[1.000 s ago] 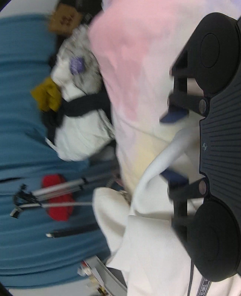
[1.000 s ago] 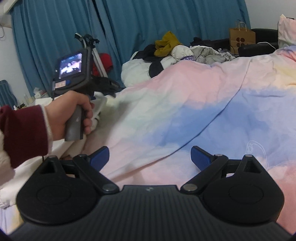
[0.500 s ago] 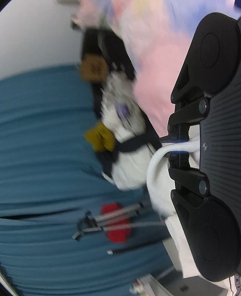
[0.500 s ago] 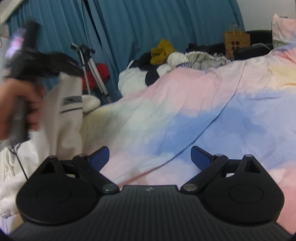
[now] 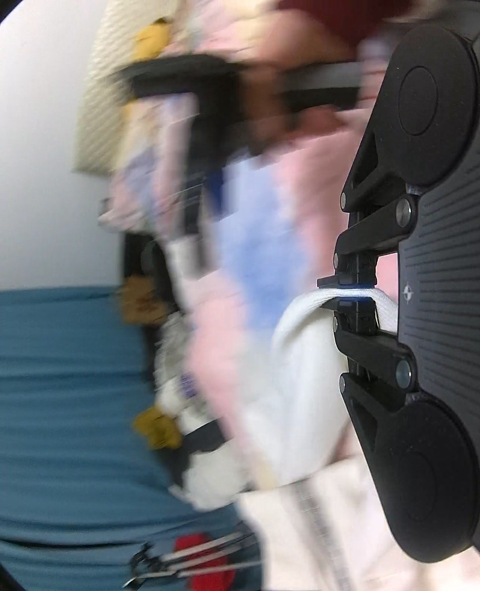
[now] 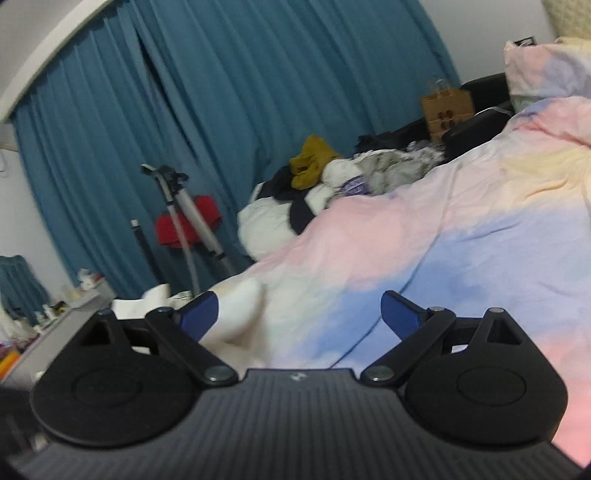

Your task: Fold clothes

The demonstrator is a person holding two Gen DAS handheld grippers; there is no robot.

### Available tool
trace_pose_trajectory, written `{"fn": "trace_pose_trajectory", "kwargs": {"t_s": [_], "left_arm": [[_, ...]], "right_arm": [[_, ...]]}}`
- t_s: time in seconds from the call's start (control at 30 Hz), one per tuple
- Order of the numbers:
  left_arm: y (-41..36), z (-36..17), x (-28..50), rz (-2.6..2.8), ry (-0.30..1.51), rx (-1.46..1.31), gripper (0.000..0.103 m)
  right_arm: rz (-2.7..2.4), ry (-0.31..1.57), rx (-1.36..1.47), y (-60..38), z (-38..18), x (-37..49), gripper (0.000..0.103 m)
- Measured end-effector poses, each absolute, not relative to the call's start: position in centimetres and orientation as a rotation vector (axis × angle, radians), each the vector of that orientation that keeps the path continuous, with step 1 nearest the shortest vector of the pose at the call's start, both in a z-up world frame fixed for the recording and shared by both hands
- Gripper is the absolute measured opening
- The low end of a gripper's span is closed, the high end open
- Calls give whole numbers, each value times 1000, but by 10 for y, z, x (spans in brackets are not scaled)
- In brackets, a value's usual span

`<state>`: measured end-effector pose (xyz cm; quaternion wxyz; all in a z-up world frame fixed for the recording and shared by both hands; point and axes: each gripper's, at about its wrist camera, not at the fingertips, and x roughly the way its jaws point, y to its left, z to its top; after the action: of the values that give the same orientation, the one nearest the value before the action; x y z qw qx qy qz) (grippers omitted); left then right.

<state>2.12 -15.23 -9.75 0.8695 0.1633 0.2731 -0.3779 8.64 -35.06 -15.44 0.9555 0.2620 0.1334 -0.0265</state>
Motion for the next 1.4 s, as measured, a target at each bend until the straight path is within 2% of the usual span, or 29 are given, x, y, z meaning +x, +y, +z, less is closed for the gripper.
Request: {"fn": "trace_pose_trajectory", "kwargs": {"t_s": [0.1,0.27,0.4,0.67,0.77,0.83,0.87,0.9,1.0,1.27,1.37,1.4], "left_arm": [[-144,-122,14,-785,635,371,4],[-143,-125,25,-806,668,322,4],[-142,-128,36,-820,687,281,4],[-138,-147,60,-848,744,228,4],[-138,-159,71,-863,774,205,4],[-137,-164,72,-872,786,193,4],[-136,-165,72,-875,785,186,4],[-134,-165,69,-877,783,174,4],[-129,-165,73,-880,773,137,4],[-135,-148,80,-899,636,92,6],[-141,-146,88,-895,609,86,11],[-145,-147,91,-898,608,86,20]], "right_arm": [[61,305,549,-340,-156,93,96],[212,396,515,-314,-165,133,96],[234,494,514,-303,-186,188,78],[270,607,597,-304,-240,293,77],[277,631,588,-301,-256,317,60],[301,624,588,-300,-262,324,43],[311,617,589,-300,-263,326,23],[319,604,593,-301,-261,326,12],[327,539,590,-305,-247,320,9],[150,243,637,-367,-174,261,8],[0,182,678,-411,-164,225,8],[-54,172,699,-427,-164,213,8]]}}
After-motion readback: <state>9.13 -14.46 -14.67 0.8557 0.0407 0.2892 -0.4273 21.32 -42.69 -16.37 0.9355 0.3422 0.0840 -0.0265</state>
